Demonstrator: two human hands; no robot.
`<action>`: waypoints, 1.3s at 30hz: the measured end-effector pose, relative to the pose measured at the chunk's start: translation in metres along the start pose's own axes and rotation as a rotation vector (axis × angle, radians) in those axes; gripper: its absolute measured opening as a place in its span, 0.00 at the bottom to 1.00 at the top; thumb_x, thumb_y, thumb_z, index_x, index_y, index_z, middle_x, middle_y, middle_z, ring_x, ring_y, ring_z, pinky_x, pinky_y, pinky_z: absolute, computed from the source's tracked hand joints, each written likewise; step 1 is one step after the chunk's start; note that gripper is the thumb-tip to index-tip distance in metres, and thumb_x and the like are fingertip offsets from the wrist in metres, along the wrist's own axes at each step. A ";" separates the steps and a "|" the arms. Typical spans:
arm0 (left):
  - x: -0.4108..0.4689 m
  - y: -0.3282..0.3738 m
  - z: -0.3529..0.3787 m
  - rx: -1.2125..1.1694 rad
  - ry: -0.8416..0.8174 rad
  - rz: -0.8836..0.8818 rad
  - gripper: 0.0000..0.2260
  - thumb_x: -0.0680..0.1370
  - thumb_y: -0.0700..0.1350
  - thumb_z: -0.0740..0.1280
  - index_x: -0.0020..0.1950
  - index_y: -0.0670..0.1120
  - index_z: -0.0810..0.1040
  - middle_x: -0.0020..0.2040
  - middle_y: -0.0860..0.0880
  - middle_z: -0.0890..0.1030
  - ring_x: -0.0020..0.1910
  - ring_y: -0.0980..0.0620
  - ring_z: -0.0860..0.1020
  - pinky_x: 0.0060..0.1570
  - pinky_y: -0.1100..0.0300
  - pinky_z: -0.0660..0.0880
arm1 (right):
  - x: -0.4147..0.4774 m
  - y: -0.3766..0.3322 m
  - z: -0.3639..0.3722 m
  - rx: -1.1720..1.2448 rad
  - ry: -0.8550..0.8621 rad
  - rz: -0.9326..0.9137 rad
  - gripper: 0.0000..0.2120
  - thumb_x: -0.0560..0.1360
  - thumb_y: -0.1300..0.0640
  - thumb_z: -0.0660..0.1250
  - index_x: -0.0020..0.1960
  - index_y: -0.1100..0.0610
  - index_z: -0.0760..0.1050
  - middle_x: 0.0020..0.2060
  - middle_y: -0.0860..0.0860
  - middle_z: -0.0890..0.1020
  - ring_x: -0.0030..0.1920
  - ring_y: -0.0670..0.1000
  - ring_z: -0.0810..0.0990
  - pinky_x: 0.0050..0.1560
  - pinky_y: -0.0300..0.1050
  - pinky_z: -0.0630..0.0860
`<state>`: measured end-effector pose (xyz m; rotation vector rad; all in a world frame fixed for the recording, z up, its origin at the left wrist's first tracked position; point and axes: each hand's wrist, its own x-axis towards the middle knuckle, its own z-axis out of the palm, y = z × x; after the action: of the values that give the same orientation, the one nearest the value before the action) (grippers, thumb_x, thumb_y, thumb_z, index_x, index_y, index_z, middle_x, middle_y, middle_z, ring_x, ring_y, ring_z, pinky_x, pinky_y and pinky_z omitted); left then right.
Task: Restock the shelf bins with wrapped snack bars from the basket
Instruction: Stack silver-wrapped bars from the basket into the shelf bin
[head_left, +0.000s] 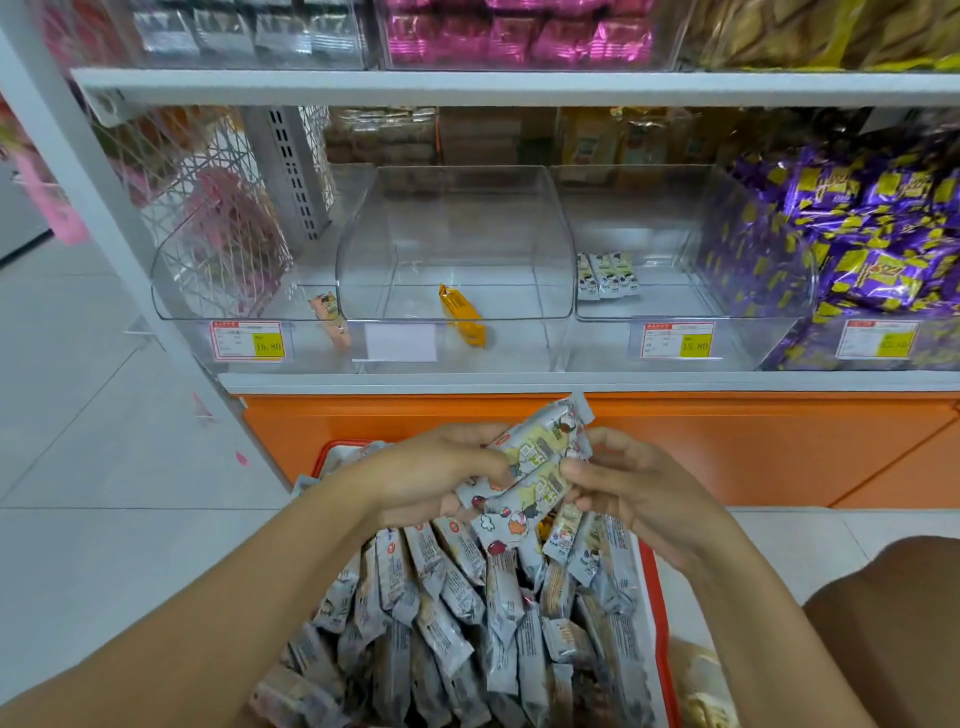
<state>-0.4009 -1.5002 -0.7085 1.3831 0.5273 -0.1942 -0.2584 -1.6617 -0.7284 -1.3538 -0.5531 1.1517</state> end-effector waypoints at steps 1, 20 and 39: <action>-0.002 0.001 -0.002 -0.011 -0.017 -0.011 0.26 0.66 0.40 0.70 0.64 0.47 0.76 0.62 0.41 0.78 0.62 0.39 0.76 0.63 0.41 0.70 | 0.001 0.000 0.000 0.001 0.020 -0.017 0.14 0.66 0.60 0.72 0.50 0.61 0.77 0.39 0.56 0.81 0.37 0.49 0.80 0.39 0.37 0.78; -0.003 0.037 -0.022 0.263 -0.045 0.010 0.18 0.67 0.41 0.75 0.56 0.38 0.80 0.50 0.45 0.84 0.46 0.52 0.82 0.50 0.61 0.77 | 0.007 -0.066 0.007 -1.515 -0.182 -0.633 0.39 0.70 0.53 0.75 0.75 0.42 0.59 0.71 0.39 0.62 0.71 0.38 0.55 0.70 0.38 0.59; 0.072 0.040 -0.046 1.086 0.725 0.452 0.22 0.80 0.47 0.62 0.73 0.47 0.65 0.72 0.48 0.68 0.74 0.44 0.59 0.73 0.58 0.50 | 0.159 -0.164 -0.130 -1.249 0.730 0.080 0.17 0.71 0.48 0.70 0.46 0.63 0.75 0.48 0.60 0.78 0.45 0.56 0.76 0.42 0.46 0.72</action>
<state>-0.3320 -1.4359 -0.7111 2.6208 0.7170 0.4926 -0.0321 -1.5549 -0.6488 -2.6985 -0.6833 0.1765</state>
